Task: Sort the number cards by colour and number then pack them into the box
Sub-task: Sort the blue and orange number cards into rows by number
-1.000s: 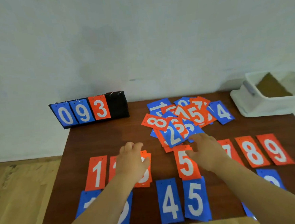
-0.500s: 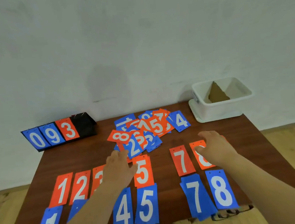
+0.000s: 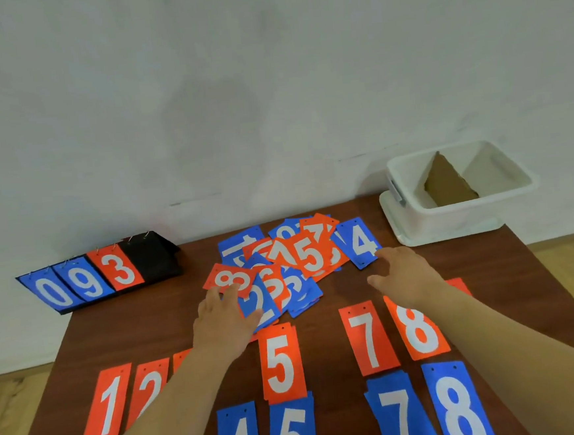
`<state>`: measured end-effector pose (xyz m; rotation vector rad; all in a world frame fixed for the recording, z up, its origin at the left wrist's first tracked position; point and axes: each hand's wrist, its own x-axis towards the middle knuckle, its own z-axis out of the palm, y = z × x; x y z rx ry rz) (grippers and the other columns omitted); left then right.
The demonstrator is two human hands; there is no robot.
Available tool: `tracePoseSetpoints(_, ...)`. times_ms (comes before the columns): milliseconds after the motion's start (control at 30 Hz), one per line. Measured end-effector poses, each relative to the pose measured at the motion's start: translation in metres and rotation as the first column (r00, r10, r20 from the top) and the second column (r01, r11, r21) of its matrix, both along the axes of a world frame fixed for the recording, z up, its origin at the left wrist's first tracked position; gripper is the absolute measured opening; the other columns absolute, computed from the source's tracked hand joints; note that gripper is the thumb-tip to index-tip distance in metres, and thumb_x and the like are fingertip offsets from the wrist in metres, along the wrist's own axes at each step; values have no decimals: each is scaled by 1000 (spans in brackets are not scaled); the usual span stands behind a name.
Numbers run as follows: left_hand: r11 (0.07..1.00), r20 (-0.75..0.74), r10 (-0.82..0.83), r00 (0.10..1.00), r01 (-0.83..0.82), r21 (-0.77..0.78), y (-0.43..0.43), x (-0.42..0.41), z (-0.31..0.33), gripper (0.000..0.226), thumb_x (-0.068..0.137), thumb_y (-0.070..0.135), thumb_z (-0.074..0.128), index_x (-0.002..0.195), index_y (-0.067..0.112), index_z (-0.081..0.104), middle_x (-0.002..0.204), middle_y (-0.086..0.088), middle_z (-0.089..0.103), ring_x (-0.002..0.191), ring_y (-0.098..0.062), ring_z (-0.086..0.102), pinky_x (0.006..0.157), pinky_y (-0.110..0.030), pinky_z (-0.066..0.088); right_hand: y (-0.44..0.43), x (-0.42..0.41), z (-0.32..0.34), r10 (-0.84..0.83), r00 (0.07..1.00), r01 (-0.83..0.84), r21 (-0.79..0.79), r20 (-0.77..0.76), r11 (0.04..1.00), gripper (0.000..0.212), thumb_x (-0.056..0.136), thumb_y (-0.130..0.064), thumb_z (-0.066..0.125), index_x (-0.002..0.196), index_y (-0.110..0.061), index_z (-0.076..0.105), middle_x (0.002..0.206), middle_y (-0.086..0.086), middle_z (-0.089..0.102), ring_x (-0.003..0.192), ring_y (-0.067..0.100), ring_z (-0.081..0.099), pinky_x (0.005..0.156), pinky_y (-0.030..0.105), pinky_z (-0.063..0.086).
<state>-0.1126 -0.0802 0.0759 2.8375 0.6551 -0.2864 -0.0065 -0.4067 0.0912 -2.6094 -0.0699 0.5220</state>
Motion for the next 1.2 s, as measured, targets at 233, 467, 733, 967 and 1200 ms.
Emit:
tracePoseSetpoints(233, 989, -47, 131, 990, -133, -58, 32, 66, -60, 78, 92, 70, 50, 155, 34, 21, 162, -9, 23, 145, -34, 33, 107, -50, 45, 34, 83, -68, -88, 993, 88, -9, -81, 996, 75, 85, -57, 67, 149, -25, 45, 146, 11, 47, 129, 34, 51, 105, 45, 48)
tracePoseSetpoints(467, 971, -209, 230, 951, -240, -24, 49, 103, -116, 71, 95, 75, 27, 156, 42, 8, 164, -11, 13, 148, -43, 21, 117, -59, 30, 54, 125, -127, -168, 985, 157, -199, -41, 967, 66, 92, -53, 63, 149, -30, 40, 151, 16, 33, 133, 42, 36, 105, 51, 40)
tracePoseSetpoints(733, 993, -175, 101, 979, -110, -48, 46, 92, -127, 65, 95, 74, 32, 152, 43, 26, 166, -2, 14, 153, -44, 8, 122, -59, 21, 50, 136, -136, -356, 934, 356, -23, -16, 934, 57, 77, -40, 85, 125, -25, 61, 125, 13, 54, 104, 33, 60, 87, 44, 56)
tracePoseSetpoints(967, 993, -53, 91, 994, -94, -65, 48, 98, -137, 56, 94, 62, 56, 142, 34, 49, 157, 4, 38, 150, -26, 28, 117, -50, 38, 51, 119, -123, -373, 923, 339, 255, 98, 906, 30, 94, -20, 70, 124, -22, 63, 122, 0, 62, 100, 17, 60, 76, 30, 54)
tracePoseSetpoints(1200, 944, 91, 219, 972, -187, -271, 40, 109, -126, 61, 86, 45, 77, 138, 27, 51, 153, 1, 39, 139, -21, 43, 105, -41, 49, 86, 109, -105, -449, 893, 405, 504, -37, 763, 24, 95, -24, 71, 118, -29, 67, 115, -9, 57, 101, 10, 61, 65, 23, 55)
